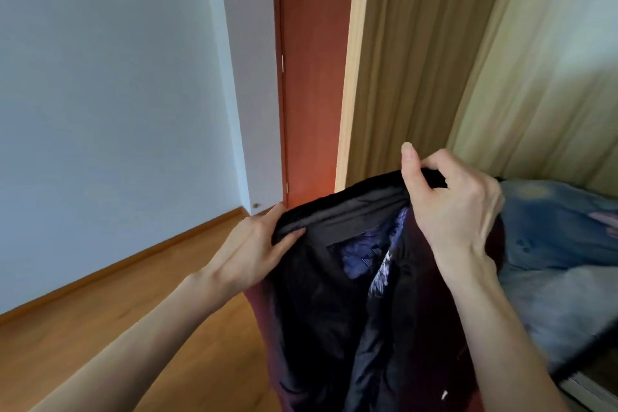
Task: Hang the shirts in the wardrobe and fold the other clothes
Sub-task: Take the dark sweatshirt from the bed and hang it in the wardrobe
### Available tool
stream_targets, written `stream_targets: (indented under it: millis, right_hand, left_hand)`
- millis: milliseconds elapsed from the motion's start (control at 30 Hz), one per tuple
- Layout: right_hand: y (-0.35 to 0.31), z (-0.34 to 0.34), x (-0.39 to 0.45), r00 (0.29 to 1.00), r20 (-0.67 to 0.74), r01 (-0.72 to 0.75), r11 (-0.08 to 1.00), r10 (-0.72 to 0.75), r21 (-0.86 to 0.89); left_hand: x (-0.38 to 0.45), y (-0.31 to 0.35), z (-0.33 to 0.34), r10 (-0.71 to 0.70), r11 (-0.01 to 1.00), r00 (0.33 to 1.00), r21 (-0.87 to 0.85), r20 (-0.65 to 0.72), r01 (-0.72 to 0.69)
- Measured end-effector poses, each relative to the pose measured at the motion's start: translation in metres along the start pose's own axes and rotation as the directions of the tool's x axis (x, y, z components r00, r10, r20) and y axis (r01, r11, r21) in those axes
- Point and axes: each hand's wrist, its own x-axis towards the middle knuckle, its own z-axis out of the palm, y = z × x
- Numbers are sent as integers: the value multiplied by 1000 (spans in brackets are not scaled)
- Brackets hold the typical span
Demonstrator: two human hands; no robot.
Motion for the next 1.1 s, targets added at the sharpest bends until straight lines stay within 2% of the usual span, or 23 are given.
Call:
stream_targets:
  millis: [67,167,233,300,433,533,633,700,867,967,1100]
  right_hand:
    - [6,-3,3,1000,-16,0,1000,0,-25]
    - [13,-8,10,1000,9,20,997,-20,-73]
    - [19,-10,15,997,74,8,993,1,-115]
    - [26,-13,19,980,197,12,992,13,-125]
    - [42,-18,28,884,464,-48,998,55,-27]
    - [44,-19,25,806,579,-186,981,123,50]
    - [49,-13,16,716,656,-323,946,238,9]
    - [53,-9,9,681,673,-365,931,288,-28]
    - [46,-4,-8,679,606,-536,844,414,25]
    - [47,2,-24,700,585,-495,869,410,-17]
    - [31,17,-48,648,663,-489,872,375,-14]
  left_hand:
    - [13,-7,12,-1,1000,999,-15,-33,0]
    - [37,-13,22,-3,984,997,-180,-83,-12]
    - [56,-14,25,-48,943,992,-332,-120,6]
    - [77,-10,24,-84,896,985,-443,-151,9]
    - [118,5,16,-65,850,969,-522,-239,-71]
    - [146,19,9,-22,829,954,-538,-299,-149]
    - [167,32,6,14,800,944,-563,-329,-208]
    - [178,37,7,43,787,945,-572,-324,-232]
    - [196,40,13,74,765,947,-591,-313,-255]
    - [199,41,15,93,749,942,-600,-322,-280]
    - [194,40,18,120,765,935,-570,-333,-301]
